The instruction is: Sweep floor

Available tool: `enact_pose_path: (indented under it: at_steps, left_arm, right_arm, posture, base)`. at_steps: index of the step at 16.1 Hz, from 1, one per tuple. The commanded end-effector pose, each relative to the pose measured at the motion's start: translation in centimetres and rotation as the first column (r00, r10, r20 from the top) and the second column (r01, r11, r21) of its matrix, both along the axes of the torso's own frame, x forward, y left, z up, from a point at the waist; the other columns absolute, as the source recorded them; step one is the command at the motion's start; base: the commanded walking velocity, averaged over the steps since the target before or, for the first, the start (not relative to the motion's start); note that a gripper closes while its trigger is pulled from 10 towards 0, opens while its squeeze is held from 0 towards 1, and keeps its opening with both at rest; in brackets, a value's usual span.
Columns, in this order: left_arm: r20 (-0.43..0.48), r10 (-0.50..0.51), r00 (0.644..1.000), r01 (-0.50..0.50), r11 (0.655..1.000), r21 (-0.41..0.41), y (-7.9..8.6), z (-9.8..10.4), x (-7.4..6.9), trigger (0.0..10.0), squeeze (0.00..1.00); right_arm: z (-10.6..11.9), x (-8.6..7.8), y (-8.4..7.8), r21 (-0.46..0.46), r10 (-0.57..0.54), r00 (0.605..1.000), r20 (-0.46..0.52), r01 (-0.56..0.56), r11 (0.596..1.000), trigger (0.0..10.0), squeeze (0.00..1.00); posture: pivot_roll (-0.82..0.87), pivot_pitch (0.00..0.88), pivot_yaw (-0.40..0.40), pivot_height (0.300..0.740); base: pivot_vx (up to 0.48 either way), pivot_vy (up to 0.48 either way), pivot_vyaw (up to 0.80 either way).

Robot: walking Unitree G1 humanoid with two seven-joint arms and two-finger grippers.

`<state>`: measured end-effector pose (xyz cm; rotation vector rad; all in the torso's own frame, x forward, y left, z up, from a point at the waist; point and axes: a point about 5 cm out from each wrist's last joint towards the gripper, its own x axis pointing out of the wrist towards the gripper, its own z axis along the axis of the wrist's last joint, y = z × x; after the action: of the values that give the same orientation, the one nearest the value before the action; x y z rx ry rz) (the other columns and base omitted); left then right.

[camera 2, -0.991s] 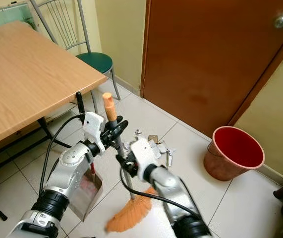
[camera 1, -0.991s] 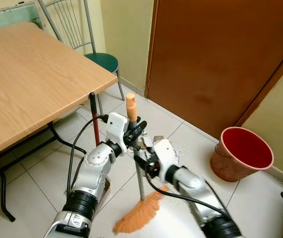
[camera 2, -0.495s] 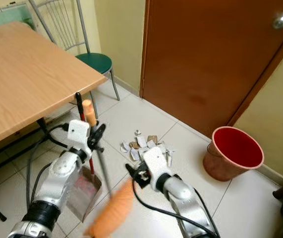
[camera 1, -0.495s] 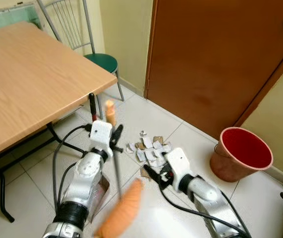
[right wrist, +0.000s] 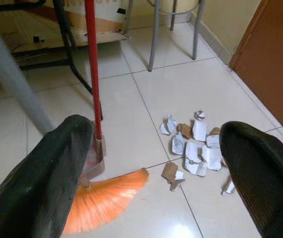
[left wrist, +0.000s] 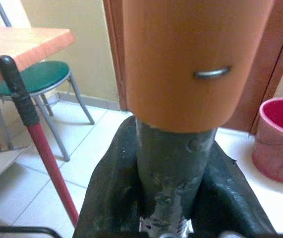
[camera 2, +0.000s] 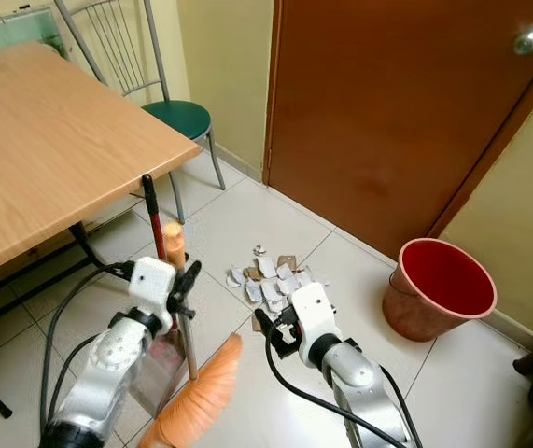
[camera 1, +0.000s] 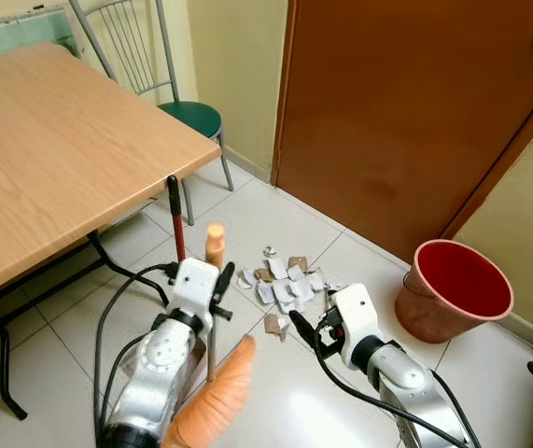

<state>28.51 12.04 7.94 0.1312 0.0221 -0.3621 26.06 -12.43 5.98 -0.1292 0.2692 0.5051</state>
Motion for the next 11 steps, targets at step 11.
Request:
enact_pose_path:
  at_steps: [11]
  left_arm:
    - [-0.002, -0.022, 1.000, 0.022, 0.962, 0.272, 5.1, 0.3, -2.9, 10.0, 0.00]
  right_arm:
    - [1.6, 0.0, 0.0, -0.042, -0.014, 0.998, 0.054, 0.017, 0.999, 10.0, 0.00]
  posture:
    - [0.07, 0.142, -0.033, 0.740]
  base:
    - [0.000, 0.000, 0.00]
